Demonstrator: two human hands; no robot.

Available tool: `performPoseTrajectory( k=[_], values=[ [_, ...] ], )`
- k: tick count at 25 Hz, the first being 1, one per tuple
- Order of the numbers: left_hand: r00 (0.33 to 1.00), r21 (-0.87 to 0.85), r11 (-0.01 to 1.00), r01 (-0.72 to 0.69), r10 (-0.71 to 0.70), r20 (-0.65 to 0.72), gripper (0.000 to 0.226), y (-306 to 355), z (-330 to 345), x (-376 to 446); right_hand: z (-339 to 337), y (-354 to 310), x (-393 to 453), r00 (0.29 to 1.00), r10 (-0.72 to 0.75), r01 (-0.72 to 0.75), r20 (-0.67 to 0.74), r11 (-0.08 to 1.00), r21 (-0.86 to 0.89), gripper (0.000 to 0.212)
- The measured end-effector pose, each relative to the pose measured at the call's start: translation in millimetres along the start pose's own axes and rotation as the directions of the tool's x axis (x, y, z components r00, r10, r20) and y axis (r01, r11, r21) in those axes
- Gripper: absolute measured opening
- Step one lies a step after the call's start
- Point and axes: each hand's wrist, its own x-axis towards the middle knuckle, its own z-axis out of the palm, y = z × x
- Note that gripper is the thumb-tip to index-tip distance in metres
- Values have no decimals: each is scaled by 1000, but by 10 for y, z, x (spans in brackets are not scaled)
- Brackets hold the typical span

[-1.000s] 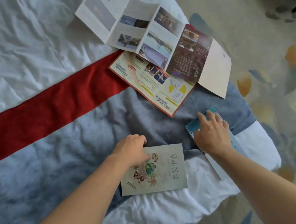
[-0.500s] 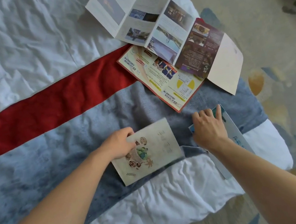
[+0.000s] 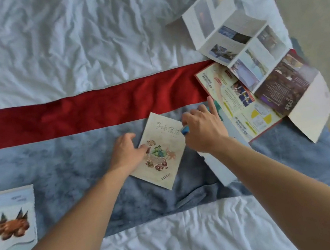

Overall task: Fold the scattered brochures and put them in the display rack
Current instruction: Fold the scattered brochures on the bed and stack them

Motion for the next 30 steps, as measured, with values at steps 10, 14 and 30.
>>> performPoseTrajectory(
  k=[10, 14, 30],
  values=[
    [962, -254, 965, -65, 128, 240, 35, 312, -382, -7, -540, -335, 477, 967, 253, -243, -6, 934, 262, 20],
    [879, -269, 963, -11, 138, 456, 44, 407, -602, -89, -807, -368, 655, 945, 316, -326, 80, 907, 266, 26],
    [928, -358, 933, -17, 148, 343, 18, 655, -639, -151, -833, 42, 562, 816, 557, -521, 156, 592, 615, 26]
  ],
)
